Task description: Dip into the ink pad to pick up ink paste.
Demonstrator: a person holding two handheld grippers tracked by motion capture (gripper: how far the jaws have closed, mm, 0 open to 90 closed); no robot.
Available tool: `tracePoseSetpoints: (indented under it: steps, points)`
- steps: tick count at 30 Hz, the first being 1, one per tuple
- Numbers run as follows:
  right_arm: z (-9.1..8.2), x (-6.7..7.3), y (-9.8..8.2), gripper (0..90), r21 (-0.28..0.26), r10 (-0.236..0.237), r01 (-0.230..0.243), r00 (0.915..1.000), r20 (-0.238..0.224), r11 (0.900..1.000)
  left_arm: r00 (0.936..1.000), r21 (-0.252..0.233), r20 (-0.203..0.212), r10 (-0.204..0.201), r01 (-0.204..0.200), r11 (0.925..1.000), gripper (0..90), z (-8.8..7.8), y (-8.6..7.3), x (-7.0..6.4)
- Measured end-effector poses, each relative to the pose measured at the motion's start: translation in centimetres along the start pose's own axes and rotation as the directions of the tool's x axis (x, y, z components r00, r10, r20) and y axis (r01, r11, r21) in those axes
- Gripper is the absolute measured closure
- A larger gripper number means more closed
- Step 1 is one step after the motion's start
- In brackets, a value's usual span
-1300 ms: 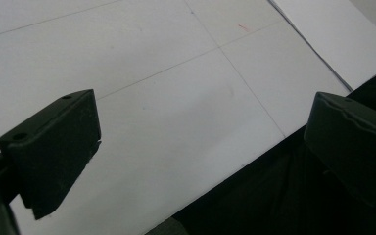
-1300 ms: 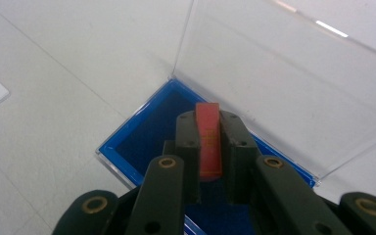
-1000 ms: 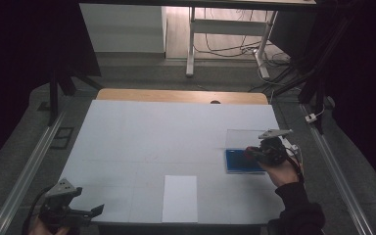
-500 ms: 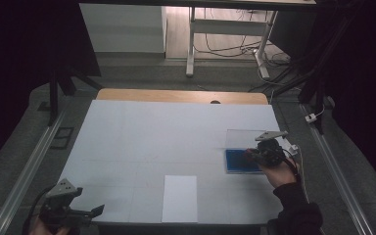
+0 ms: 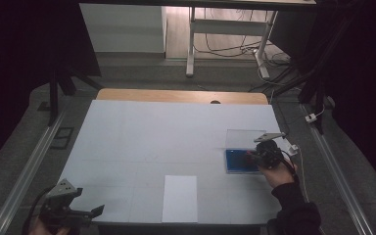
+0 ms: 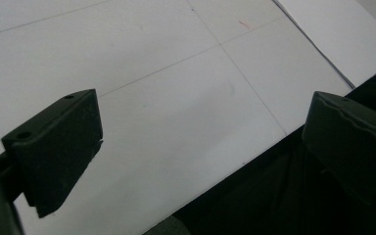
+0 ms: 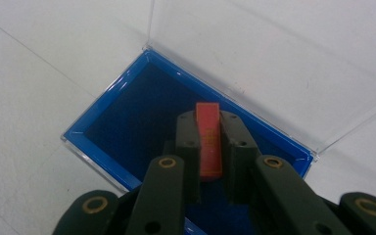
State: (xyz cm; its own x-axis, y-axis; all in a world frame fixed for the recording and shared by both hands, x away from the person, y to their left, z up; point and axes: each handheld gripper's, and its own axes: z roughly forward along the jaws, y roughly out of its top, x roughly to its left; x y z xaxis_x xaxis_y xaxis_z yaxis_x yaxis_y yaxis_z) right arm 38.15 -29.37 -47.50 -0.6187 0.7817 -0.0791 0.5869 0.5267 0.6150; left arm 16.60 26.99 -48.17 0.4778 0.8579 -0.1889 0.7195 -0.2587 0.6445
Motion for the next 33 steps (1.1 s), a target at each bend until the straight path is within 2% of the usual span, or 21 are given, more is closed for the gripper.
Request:
tracePoseSetpoints:
  steps: [4, 14, 19, 20, 21, 22, 23, 25, 27, 28, 29, 30, 33]
  points:
    - [0.1, 0.1, -0.1, 80.8, 0.0, 0.012, -0.012, 0.9999, 0.008, 1.0, 1.0, 0.001, -0.001, 0.001, -0.001, 1.0, 2.0, 0.0, 0.0, 0.0]
    - [0.2, 1.2, 0.0, 80.9, 0.014, -0.039, 0.038, 0.9973, 0.062, 0.999, 1.0, 0.007, -0.002, 0.007, -0.007, 0.9999, 2.3, 0.1, 0.1, -0.1]
    - [0.2, 0.0, -0.5, 80.9, -0.022, 0.043, -0.043, 0.9991, 0.001, 0.999, 1.0, 0.006, -0.001, 0.008, -0.008, 0.9999, 2.4, 0.1, 0.1, 0.0]
    - [0.2, 0.0, -0.5, 80.9, -0.022, 0.043, -0.043, 0.9991, 0.001, 0.999, 1.0, 0.006, 0.001, 0.01, -0.01, 0.9999, 2.4, 0.1, 0.1, 0.0]
    - [0.1, -0.5, -0.6, 80.9, -0.029, 0.075, -0.076, 0.9969, -0.024, 0.997, 0.9999, 0.007, 0.001, 0.012, -0.012, 0.9999, 2.5, 0.1, 0.1, 0.0]
    - [0.1, -0.5, -0.6, 80.9, -0.029, 0.075, -0.076, 0.9969, -0.024, 0.997, 0.9999, 0.007, 0.001, 0.014, -0.014, 0.9999, 2.5, 0.1, 0.1, -0.1]
    - [0.1, -0.8, -0.8, 80.9, -0.034, 0.097, -0.099, 0.9945, -0.04, 0.995, 0.9999, 0.008, 0.001, 0.016, -0.016, 0.9998, 2.5, 0.1, 0.1, -0.1]
    - [0.1, -0.8, -0.8, 80.9, -0.034, 0.101, -0.102, 0.994, -0.041, 0.994, 0.9998, 0.009, 0.001, 0.018, -0.018, 0.9998, 2.5, 0.2, 0.1, -0.1]
    - [0.1, -0.7, -0.7, 80.9, -0.031, 0.098, -0.1, 0.9945, -0.037, 0.995, 0.9998, 0.011, 0.001, 0.021, -0.021, 0.9997, 2.5, 0.2, 0.1, -0.2]
    - [0.1, -0.3, -0.6, 80.9, -0.024, 0.078, -0.079, 0.9968, -0.017, 0.997, 0.9997, 0.012, 0.002, 0.023, -0.023, 0.9997, 2.5, 0.2, 0.1, -0.2]
    - [0.1, -0.3, -0.6, 80.9, -0.024, 0.078, -0.079, 0.9968, -0.017, 0.997, 0.9997, 0.012, 0.001, 0.024, -0.024, 0.9996, 2.5, 0.2, 0.1, -0.2]
    - [0.2, 0.1, -0.4, 80.9, -0.016, 0.051, -0.051, 0.9987, 0.005, 0.999, 0.9997, 0.012, 0.001, 0.024, -0.024, 0.9996, 2.5, 0.2, 0.1, -0.2]
    - [0.2, 0.4, -0.3, 80.9, -0.007, 0.026, -0.026, 0.9995, 0.02, 1.0, 0.9997, 0.013, 0.001, 0.026, -0.026, 0.9996, 2.6, 0.2, 0.1, -0.2]
